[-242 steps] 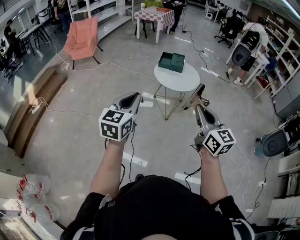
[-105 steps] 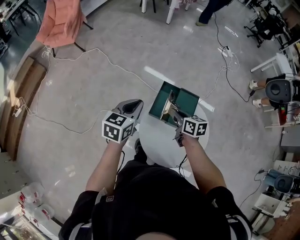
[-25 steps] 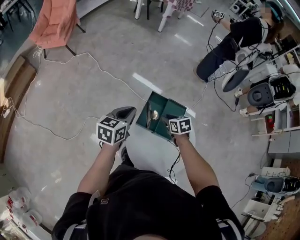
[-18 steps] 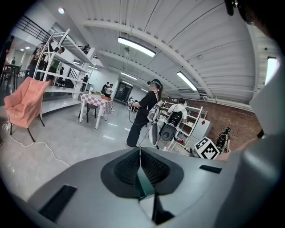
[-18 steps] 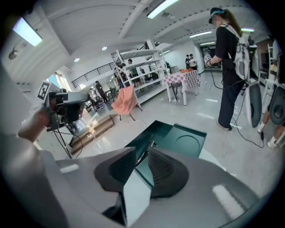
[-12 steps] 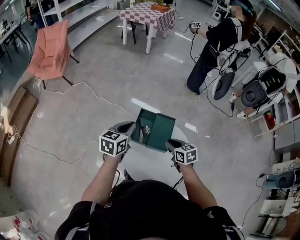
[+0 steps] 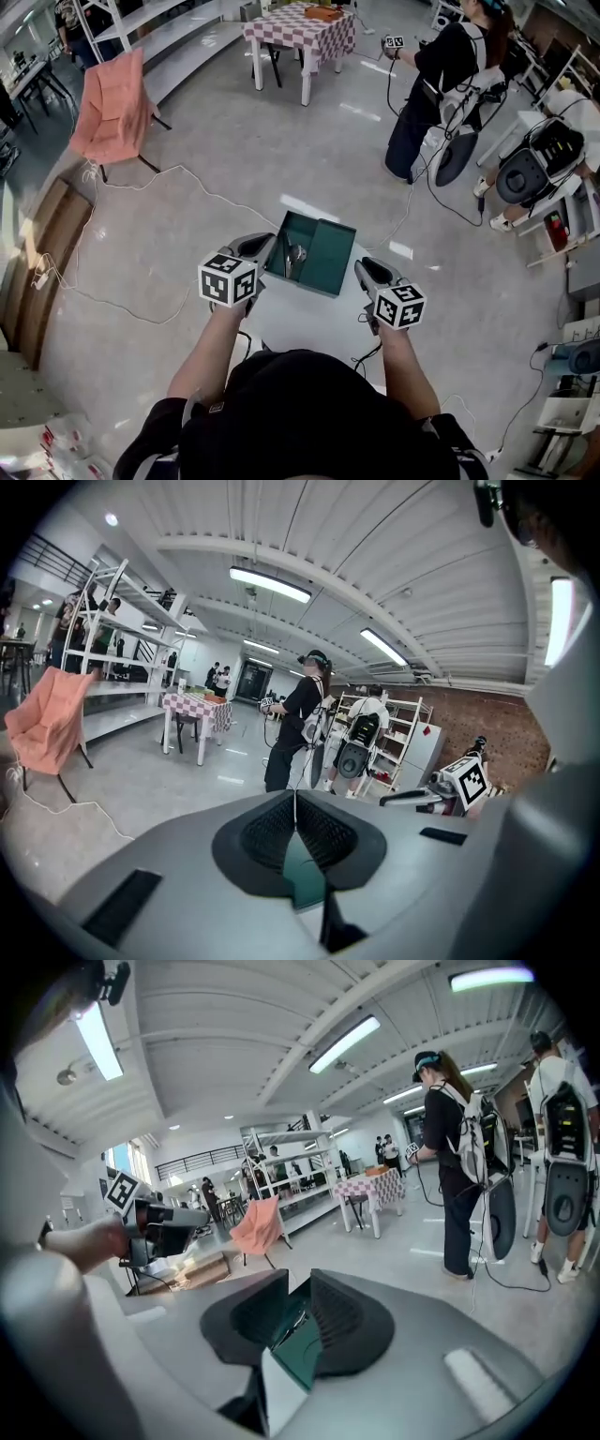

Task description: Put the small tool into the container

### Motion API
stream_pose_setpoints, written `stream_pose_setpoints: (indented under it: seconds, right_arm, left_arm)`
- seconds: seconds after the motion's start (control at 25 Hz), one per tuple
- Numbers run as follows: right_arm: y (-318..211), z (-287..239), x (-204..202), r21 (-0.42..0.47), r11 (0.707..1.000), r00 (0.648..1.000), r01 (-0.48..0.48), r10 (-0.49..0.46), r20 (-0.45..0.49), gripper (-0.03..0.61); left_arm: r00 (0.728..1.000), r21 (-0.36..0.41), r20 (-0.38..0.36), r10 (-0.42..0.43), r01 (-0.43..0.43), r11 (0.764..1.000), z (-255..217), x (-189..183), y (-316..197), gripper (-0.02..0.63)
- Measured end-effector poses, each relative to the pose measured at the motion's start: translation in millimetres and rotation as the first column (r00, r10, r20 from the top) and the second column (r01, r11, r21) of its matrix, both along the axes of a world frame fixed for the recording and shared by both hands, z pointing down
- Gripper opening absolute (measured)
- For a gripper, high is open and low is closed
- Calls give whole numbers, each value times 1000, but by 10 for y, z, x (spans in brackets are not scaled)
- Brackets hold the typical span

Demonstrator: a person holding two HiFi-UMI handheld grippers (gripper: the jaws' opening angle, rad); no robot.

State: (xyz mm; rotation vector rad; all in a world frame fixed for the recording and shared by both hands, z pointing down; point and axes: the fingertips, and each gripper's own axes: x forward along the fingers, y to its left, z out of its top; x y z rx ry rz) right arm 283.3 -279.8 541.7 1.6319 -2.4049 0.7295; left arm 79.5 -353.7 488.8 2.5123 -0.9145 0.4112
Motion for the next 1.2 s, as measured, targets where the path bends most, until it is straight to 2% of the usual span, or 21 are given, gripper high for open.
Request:
stream_pose_setpoints:
  seconds: [0.2, 0.32, 0.56, 0.76, 0.92, 1.04, 1.2]
  right_arm:
    - [-44, -659, 205, 178, 983, 999, -33, 35, -6, 36]
    - [15, -973, 297, 253, 967, 999, -39, 45, -16, 11]
    - [122, -1347, 564, 317, 944, 994, -94, 105, -20, 11]
    - [189, -1632, 598, 390, 915, 994, -105, 99, 35, 8]
    - [254, -1794, 529, 470, 881, 997, -57, 76, -22, 8]
    - [260, -1788, 471, 473, 880, 997, -38, 67, -44, 6]
    - [260, -1749, 466, 457, 888, 997, -54, 74, -26, 6]
  left_arm:
    - [999, 79, 26, -18, 16, 997, -341, -100, -82, 12]
    - [999, 125, 36, -41, 36, 992, -516, -206, -117, 12]
    - [998, 162, 21, -63, 59, 985, -742, -284, -166, 12]
    - [997, 192, 22, -75, 69, 979, -861, -316, -192, 12]
    - [997, 203, 16, -78, 74, 976, -893, -287, -175, 12]
    - [997, 209, 14, -80, 75, 975, -896, -286, -163, 12]
    - [996, 214, 14, -84, 79, 974, -908, -302, -145, 12]
